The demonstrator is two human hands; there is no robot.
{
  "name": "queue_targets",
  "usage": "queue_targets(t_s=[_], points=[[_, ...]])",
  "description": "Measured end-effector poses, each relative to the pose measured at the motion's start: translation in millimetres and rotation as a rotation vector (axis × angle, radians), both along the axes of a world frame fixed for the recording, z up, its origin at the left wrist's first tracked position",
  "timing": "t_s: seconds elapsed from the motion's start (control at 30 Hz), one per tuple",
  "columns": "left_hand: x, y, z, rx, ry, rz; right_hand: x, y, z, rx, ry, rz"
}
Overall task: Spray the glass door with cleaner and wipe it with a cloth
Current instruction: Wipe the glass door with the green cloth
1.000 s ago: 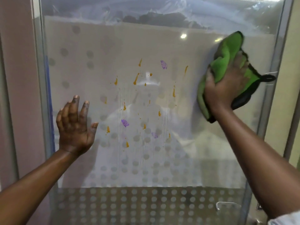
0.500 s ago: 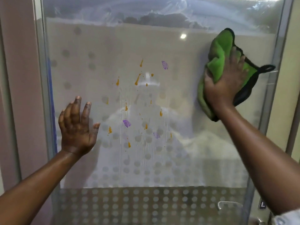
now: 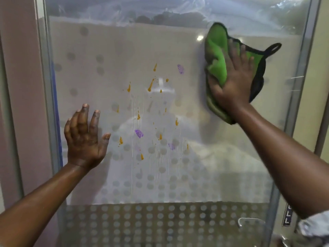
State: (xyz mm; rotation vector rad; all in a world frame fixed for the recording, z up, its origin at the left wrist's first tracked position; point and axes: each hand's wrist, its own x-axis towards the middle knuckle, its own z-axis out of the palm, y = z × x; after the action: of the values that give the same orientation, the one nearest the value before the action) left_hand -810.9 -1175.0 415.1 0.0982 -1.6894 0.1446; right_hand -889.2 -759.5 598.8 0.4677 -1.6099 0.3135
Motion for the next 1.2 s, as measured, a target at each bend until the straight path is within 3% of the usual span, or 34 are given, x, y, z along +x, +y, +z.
queue_targets(t_s=[0.07, 0.13, 0.27, 0.33, 0.37, 0.5, 0.57, 0.63, 0.7, 0.77, 0.83, 0.87, 0.93, 1.13, 1.2], points=[[0.0, 0.1, -0.5, 0.005, 0.001, -0.012, 13.6, -54.2, 2.6, -0.269, -0.073, 0.018], [-0.6, -0.4, -0.7, 0.002, 0.002, -0.008, 24.9, -91.7, -6.9, -0.222, -0.069, 0.056], [-2.1, -1.7, -0.8, -0.004, 0.003, -0.008, 23.2, -79.7, -27.4, 0.660, 0.076, 0.015], [-2.7, -3.0, -0.6, -0.006, 0.001, -0.015, 14.8, -51.8, -4.2, 0.897, 0.098, -0.007], [-3.0, -3.4, -1.0, -0.008, -0.001, -0.016, 11.2, -40.4, 10.6, 0.901, 0.100, -0.008], [-4.0, -4.2, -2.0, -0.009, -0.003, -0.012, 12.9, -39.1, 46.8, 0.436, 0.067, 0.059], [-4.5, -3.9, -2.8, -0.014, -0.002, -0.012, 24.0, -77.7, 35.4, 0.149, 0.009, 0.071], [-4.8, -4.9, -2.9, -0.019, 0.000, -0.014, 36.7, -115.5, 9.8, 0.004, -0.045, 0.091], [-4.5, -5.9, -3.2, -0.017, 0.004, -0.012, 42.8, -130.0, -20.7, 0.188, -0.025, 0.103], [-3.8, -5.8, -3.6, -0.020, 0.010, -0.009, 40.1, -117.3, -39.9, 0.617, 0.054, 0.068], [-3.3, -5.0, -3.2, -0.021, 0.007, -0.007, 30.3, -87.6, -27.0, 0.941, 0.106, 0.040], [-3.1, -4.5, -3.1, -0.019, 0.003, -0.009, 24.0, -73.7, -14.1, 0.994, 0.116, 0.027], [-3.2, -4.2, -3.1, -0.017, 0.001, -0.013, 12.8, -49.1, 6.8, 0.897, 0.109, 0.000], [-3.3, -4.3, -3.8, -0.026, 0.004, -0.029, 13.8, -58.9, -44.5, 0.117, 0.058, 0.095], [-4.3, -4.8, -2.9, -0.023, 0.009, -0.041, 14.6, -61.6, -82.2, 0.160, 0.040, 0.065]])
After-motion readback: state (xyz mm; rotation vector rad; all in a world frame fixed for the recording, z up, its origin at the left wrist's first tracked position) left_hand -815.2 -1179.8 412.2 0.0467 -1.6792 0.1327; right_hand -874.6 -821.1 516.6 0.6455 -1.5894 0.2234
